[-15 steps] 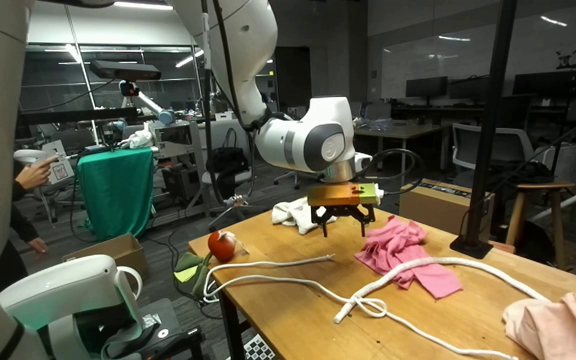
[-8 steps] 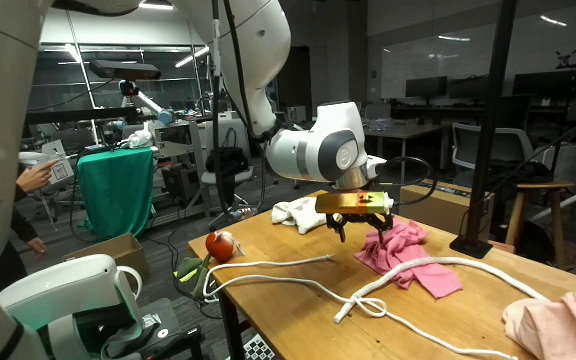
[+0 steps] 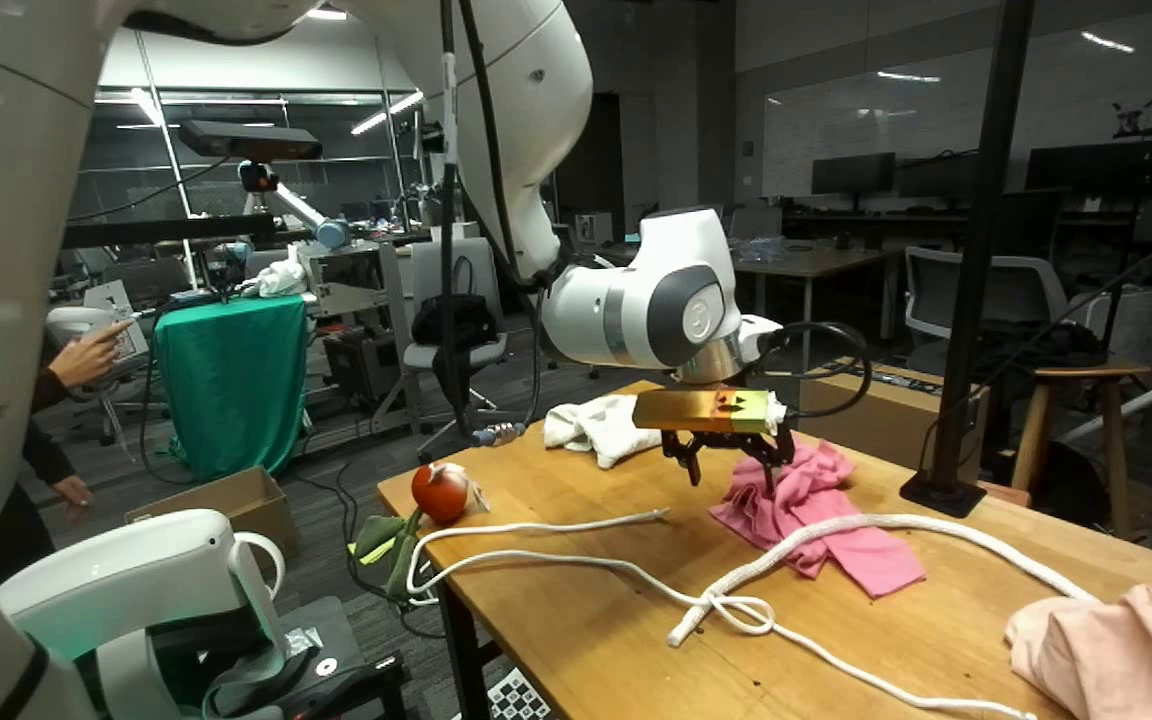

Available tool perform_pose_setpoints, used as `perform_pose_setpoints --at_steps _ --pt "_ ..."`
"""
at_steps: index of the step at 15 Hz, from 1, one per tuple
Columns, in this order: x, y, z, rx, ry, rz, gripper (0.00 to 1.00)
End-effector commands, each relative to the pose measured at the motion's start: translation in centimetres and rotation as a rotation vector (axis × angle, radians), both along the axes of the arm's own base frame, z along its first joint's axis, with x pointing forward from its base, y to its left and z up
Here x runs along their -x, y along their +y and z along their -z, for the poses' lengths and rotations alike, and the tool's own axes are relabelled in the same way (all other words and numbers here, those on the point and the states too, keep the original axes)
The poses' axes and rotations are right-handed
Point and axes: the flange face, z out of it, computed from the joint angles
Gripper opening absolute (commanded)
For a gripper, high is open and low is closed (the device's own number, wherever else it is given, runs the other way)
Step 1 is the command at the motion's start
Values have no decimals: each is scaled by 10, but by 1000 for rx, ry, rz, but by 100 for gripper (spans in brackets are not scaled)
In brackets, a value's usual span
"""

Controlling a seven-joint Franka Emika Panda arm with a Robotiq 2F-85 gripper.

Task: Separate the things on the table

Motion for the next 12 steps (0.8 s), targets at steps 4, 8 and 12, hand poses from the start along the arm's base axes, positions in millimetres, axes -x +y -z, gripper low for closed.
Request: perform_pose_setpoints --at_steps 4,8,12 --pt "-37 -1 -7 -8 -74 83 100" --pt "-57 -19 4 19 -83 139 100" --pt "-66 -45 15 39 -67 202 100"
